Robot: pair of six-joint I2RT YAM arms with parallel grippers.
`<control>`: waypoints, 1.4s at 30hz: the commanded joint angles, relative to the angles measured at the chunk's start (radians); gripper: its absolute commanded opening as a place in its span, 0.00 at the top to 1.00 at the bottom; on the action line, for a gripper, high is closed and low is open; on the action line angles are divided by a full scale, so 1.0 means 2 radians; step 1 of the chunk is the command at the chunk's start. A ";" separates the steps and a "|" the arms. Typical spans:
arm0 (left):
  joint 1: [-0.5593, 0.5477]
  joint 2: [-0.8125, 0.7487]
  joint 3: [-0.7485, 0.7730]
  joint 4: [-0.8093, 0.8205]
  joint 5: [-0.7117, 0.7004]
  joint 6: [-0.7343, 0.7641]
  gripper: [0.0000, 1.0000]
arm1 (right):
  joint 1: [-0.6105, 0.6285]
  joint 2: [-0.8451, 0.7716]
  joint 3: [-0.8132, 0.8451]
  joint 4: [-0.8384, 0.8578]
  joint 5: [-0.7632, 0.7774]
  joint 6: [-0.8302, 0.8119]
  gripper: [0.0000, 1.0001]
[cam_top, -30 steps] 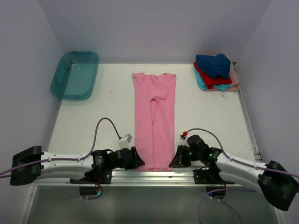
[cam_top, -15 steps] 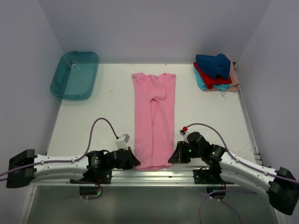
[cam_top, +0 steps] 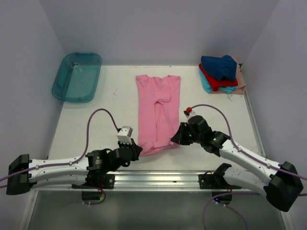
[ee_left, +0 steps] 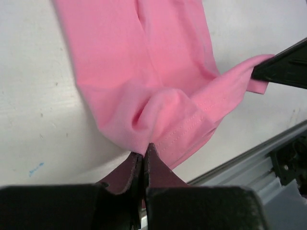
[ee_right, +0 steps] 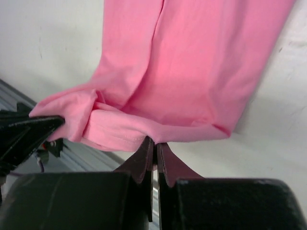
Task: Fold and stack the t-shirts
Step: Fold the tshirt
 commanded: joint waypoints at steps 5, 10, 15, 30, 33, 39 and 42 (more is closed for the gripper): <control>0.128 0.077 0.003 0.187 0.043 0.166 1.00 | -0.059 0.060 0.052 0.053 0.036 -0.075 1.00; 0.215 0.160 0.035 0.259 0.137 0.217 1.00 | -0.066 0.095 0.067 0.084 0.048 -0.090 1.00; 0.232 0.215 0.053 0.296 0.174 0.236 1.00 | -0.070 0.124 0.073 0.118 0.051 -0.097 1.00; 0.369 0.352 0.147 0.362 0.296 0.274 1.00 | -0.164 0.259 0.152 0.205 0.063 -0.049 1.00; 0.444 0.443 0.260 0.370 0.374 0.268 0.86 | -0.211 0.349 0.239 0.229 0.062 -0.035 0.64; 0.511 0.434 0.323 0.371 0.449 0.250 0.00 | -0.218 0.362 0.284 0.271 0.056 -0.065 0.01; 0.511 0.369 0.258 0.388 0.452 0.253 0.00 | -0.215 0.304 0.225 0.282 0.042 -0.087 0.01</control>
